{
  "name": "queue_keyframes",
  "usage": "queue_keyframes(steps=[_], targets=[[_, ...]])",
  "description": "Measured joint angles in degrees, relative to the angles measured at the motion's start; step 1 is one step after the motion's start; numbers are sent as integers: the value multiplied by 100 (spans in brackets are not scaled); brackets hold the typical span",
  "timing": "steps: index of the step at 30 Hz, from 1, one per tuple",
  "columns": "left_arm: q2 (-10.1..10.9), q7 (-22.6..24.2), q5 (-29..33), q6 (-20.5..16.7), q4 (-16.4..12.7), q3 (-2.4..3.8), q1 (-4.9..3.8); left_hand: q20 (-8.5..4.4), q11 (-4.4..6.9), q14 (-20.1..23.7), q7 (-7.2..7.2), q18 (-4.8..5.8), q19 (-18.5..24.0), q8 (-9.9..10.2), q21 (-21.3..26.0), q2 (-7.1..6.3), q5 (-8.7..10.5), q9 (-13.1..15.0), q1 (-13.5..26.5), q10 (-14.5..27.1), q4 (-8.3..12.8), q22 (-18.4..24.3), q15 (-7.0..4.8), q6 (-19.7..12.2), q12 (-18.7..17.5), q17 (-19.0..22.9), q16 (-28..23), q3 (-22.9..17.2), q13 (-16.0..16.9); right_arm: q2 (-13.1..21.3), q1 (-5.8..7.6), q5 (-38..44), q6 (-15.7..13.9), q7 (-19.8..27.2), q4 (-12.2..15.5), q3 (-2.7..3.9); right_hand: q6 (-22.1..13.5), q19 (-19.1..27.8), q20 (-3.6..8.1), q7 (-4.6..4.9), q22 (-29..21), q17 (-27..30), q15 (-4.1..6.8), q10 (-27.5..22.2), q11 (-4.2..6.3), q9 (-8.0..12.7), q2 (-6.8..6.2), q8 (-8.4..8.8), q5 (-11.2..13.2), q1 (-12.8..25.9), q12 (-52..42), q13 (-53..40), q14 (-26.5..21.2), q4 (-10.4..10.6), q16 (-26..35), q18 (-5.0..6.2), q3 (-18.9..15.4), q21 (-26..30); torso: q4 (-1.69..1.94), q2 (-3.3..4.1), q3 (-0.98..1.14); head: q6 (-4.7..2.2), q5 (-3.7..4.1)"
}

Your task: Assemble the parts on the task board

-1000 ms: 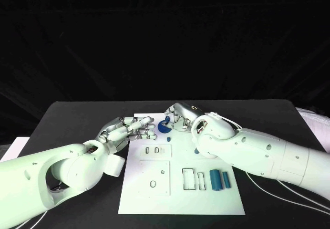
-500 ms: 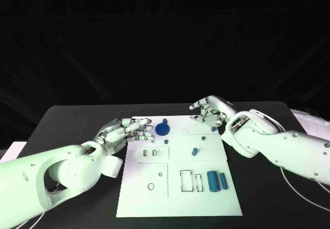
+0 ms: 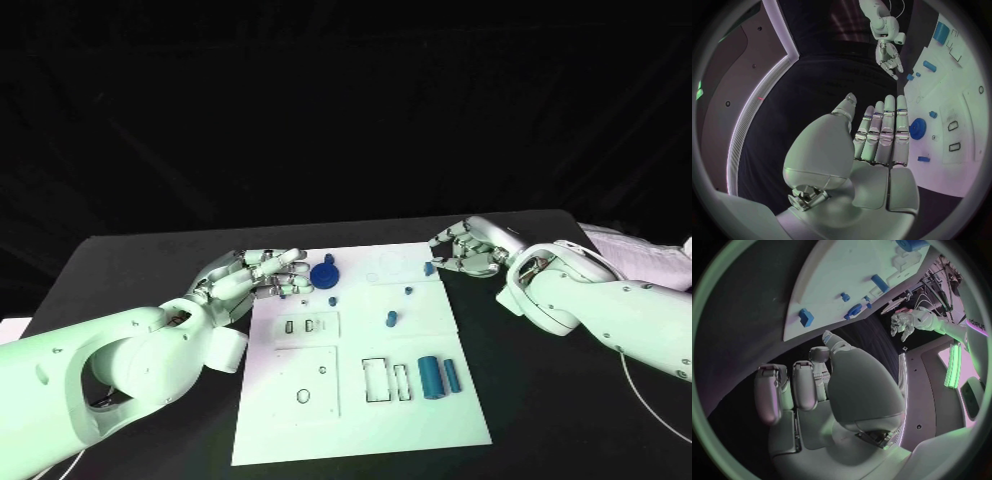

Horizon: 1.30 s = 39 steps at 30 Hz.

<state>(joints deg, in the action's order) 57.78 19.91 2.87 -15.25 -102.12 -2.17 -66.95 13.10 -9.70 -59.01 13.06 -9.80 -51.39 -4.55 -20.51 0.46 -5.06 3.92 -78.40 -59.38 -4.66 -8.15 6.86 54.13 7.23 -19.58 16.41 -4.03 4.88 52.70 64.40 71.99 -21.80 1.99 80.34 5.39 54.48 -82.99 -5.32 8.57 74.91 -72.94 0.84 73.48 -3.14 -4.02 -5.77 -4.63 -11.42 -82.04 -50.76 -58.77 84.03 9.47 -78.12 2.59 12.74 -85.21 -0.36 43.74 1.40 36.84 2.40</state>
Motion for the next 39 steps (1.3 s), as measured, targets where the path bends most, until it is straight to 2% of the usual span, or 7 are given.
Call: queue_keyframes(steps=[7, 12, 30, 39], targets=[[-3, -2, 4, -2, 17, 0, 1, 0, 0, 0, 0, 0, 0, 0, 0, 0, 0, 0, 0, 0, 0, 5, 0, 0, 0, 0, 0, 0, 0, -30, -131, 84, 47, 86, -116, 3, 0, -21, 20, 0, 4, -7, 0, 0, 0, 7, -36, 0, 66, 36, 0, 14, 0, -16, 0, 0, -16, 0, 7, -1, 7, 3, 41], [-6, -3, 7, -2, 22, -1, 2, 0, 0, 0, 0, 0, 0, 0, 0, 0, 0, 0, 0, 0, 0, 6, 0, 0, 0, 0, 0, 0, 0, -105, -188, 132, 56, 99, -189, 3, 0, -20, 21, 0, 4, -6, 0, 20, -20, 7, -67, 24, 279, 67, 0, 22, 0, 9, 0, 0, -41, 0, 21, 7, 10, 17, 27], [-11, -7, 12, 0, 21, -1, 2, 0, 0, 0, 0, 0, 0, 0, 0, 0, 0, 0, 0, 0, 0, 5, 0, 0, 0, -1, 0, 0, 1, -360, -236, 245, 83, 15, -506, 7, 0, -20, 20, -1, 3, -36, -1, 39, 0, 3, -35, 24, 302, 36, 0, 16, 0, -16, 0, 0, -16, 0, 21, 14, 18, 87, -7], [-13, -12, 14, 3, 21, -1, 2, 0, 0, 0, 0, 0, 0, 0, 0, 0, 0, 0, 0, 0, 0, 10, 0, 0, 0, 7, -28, 0, 1, -436, -255, 268, 137, -68, -594, 7, 181, -20, 20, -38, 2, -62, -1, 61, 20, -17, 17, -53, 302, 41, 0, 0, 0, -58, -22, 1, 26, 0, 14, 10, 20, 103, -7]])
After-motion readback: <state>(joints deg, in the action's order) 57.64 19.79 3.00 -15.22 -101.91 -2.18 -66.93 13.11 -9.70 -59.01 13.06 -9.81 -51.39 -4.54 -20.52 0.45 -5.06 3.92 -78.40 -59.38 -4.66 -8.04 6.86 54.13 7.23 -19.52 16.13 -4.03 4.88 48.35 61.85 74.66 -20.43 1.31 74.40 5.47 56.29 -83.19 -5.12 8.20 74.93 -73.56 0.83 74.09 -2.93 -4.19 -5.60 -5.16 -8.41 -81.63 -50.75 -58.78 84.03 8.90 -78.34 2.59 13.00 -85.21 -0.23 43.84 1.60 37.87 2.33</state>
